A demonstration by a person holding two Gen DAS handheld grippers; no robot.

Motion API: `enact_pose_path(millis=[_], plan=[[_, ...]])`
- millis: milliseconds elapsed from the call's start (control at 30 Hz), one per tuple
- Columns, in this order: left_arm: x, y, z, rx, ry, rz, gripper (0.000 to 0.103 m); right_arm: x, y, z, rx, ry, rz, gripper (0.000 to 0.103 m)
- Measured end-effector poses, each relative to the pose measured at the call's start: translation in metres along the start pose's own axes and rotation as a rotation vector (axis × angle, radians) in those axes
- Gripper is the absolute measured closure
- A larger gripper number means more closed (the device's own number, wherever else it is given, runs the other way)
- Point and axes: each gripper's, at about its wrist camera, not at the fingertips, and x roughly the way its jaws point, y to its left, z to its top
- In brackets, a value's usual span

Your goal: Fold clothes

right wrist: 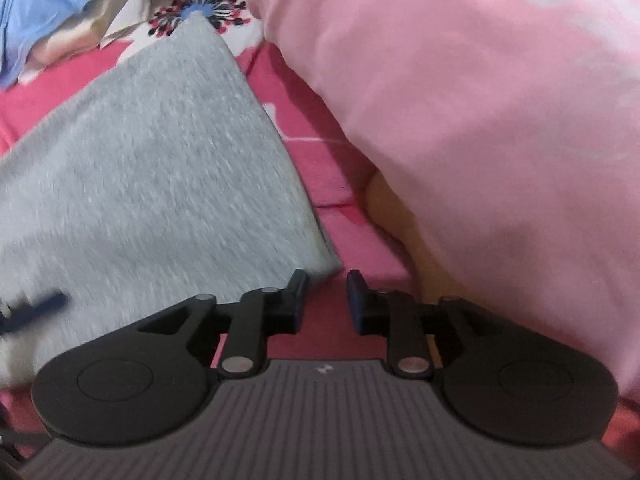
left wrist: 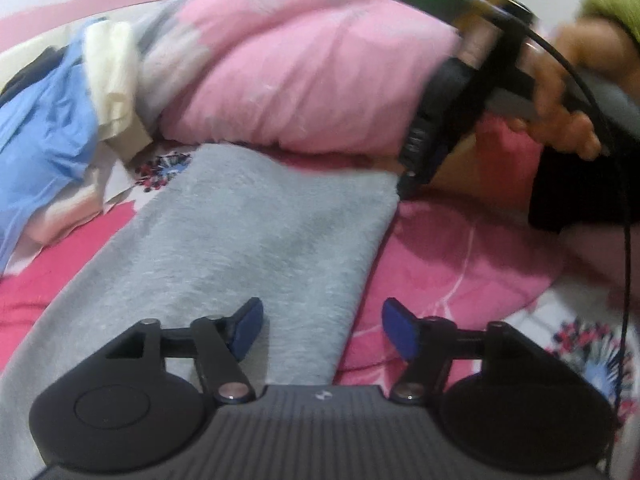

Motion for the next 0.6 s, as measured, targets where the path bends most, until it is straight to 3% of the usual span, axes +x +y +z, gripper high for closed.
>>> enact_pose_path(millis=[67, 133, 200, 233, 267, 333, 433, 600], plan=[[-0.017, 0.014, 0.000, -0.070, -0.036, -0.015, 0.028, -0.028, 0.009, -0.002, -0.080, -0.097, -0.009, 0.082], [-0.033, 0.030, -0.001, -0.158, -0.054, -0.002, 0.028, -0.059, 0.023, -0.004, -0.181, -0.262, 0.040, 0.081], [-0.052, 0.050, -0.005, -0.266, -0.055, 0.025, 0.028, -0.080, 0.042, -0.005, -0.322, -0.446, 0.137, 0.067], [-0.060, 0.057, -0.007, -0.309, -0.052, 0.043, 0.028, -0.083, 0.054, -0.004, -0.407, -0.503, 0.183, 0.047], [-0.068, 0.065, -0.011, -0.349, -0.045, 0.070, 0.028, -0.082, 0.066, -0.002, -0.497, -0.542, 0.227, 0.039], [-0.085, 0.078, -0.018, -0.422, -0.032, 0.123, 0.028, -0.070, 0.090, 0.006, -0.621, -0.564, 0.304, 0.039], [-0.112, 0.093, -0.033, -0.543, -0.016, 0.195, 0.028, -0.040, 0.118, 0.030, -0.684, -0.538, 0.384, 0.041], [-0.169, 0.120, -0.058, -0.663, -0.012, 0.375, 0.028, -0.008, 0.154, 0.062, -0.699, -0.456, 0.466, 0.066]])
